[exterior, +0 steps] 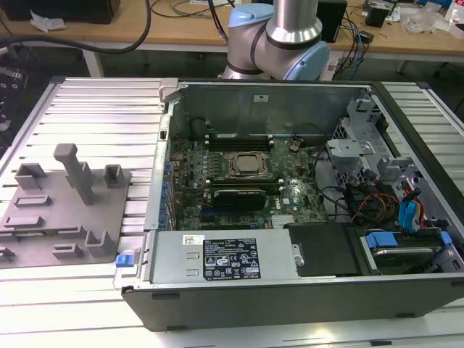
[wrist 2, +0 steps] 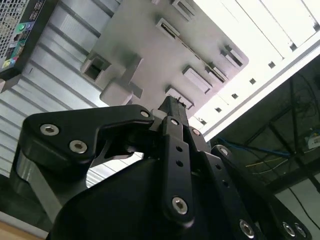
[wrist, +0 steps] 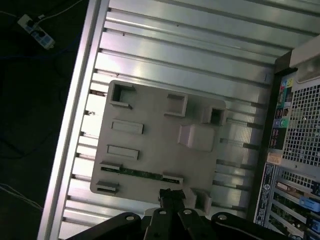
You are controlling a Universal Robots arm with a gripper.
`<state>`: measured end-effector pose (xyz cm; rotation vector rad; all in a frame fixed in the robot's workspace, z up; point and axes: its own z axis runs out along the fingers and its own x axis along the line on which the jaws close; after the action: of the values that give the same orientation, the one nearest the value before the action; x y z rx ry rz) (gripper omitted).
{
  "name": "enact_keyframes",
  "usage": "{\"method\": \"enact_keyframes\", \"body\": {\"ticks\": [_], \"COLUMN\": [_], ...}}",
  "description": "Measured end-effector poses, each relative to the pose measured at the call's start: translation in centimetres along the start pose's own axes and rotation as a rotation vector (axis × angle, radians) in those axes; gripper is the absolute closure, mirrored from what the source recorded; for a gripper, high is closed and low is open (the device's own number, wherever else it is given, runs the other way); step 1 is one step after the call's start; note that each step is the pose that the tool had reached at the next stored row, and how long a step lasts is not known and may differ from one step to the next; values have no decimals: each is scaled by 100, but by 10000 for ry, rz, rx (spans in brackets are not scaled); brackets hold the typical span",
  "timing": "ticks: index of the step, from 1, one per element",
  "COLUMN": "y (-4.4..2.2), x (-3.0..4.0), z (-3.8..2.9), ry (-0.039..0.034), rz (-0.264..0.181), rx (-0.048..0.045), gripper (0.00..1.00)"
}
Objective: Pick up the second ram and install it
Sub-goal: 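Pick up the second ram and move it above second insertion slot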
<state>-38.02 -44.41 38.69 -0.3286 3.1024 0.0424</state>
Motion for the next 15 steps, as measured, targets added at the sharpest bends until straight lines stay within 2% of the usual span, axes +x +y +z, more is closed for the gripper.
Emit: {"method": "enact_keyframes", "body": {"ticks": [8,15], "y": [0,1], "x": [0,1], "z": [0,0], "ry": [37,83], "rz": [-532,-1111], "rx": [102,234], "gripper": [89,89]}}
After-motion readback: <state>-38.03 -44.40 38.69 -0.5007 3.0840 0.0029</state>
